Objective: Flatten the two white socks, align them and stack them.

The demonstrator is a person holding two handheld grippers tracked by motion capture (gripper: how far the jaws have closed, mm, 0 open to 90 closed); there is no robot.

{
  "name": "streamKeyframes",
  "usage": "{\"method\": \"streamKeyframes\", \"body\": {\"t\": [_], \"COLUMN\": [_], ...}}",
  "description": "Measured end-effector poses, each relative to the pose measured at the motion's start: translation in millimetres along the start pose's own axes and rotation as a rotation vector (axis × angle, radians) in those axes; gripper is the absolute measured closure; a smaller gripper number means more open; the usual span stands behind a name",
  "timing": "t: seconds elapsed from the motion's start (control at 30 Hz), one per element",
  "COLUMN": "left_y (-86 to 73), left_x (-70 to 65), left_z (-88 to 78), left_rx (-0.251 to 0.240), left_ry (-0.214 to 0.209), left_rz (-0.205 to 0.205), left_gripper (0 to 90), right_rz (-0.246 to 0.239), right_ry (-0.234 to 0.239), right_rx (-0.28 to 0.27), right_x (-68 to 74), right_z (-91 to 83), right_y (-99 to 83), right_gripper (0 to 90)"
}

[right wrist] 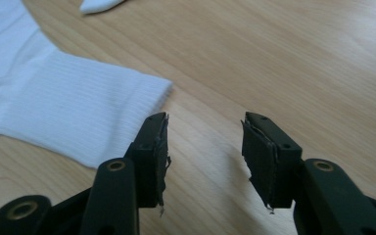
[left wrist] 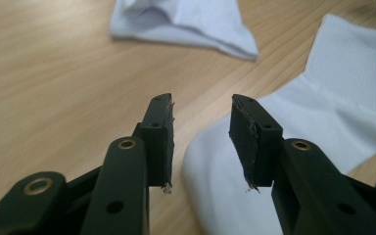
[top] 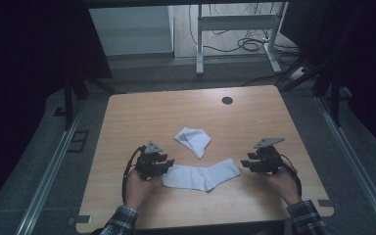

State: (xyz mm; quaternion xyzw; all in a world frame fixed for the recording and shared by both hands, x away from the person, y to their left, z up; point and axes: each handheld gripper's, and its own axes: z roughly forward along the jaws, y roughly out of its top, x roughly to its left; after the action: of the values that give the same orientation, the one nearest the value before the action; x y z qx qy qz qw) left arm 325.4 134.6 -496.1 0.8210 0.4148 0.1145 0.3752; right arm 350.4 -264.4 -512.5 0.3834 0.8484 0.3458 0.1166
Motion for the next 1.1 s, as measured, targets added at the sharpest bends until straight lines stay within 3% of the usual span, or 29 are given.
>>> {"method": "streamKeyframes", "body": {"t": [0.13,0.43,0.63,0.7,1.1], "left_y": [20.9,62.8,77.4,79.4,74.9], "left_x": [-8.4,-30.9,-43.3,-45.5,-38.2], "left_z": [13.5,55.4,83.7,93.0,126.7], "left_rx": [0.003,0.022,0.057,0.057,0.109], "left_ry": [-0.021,-0.076,-0.046,-0.01,0.071], "left_rz": [0.034,0.059,0.094,0.105,0.095], "left_gripper": [60.9,57.8,55.8,56.8,63.8], "right_rz": [0.006,0.01,0.045,0.051,0.046], "right_ry": [-0.03,-0.107,-0.117,-0.119,-0.127], "right_rx": [-0.004,-0.007,-0.017,-0.012,0.015], "right_x": [-9.3,-34.1,-46.8,-49.5,-53.6], "right_z": [-4.1,-8.8,-11.3,-11.5,-8.0], "right_y": [-4.5,-17.4,-24.0,-25.9,-30.3], "right_gripper": [49.2,39.2,34.8,34.8,31.4]}}
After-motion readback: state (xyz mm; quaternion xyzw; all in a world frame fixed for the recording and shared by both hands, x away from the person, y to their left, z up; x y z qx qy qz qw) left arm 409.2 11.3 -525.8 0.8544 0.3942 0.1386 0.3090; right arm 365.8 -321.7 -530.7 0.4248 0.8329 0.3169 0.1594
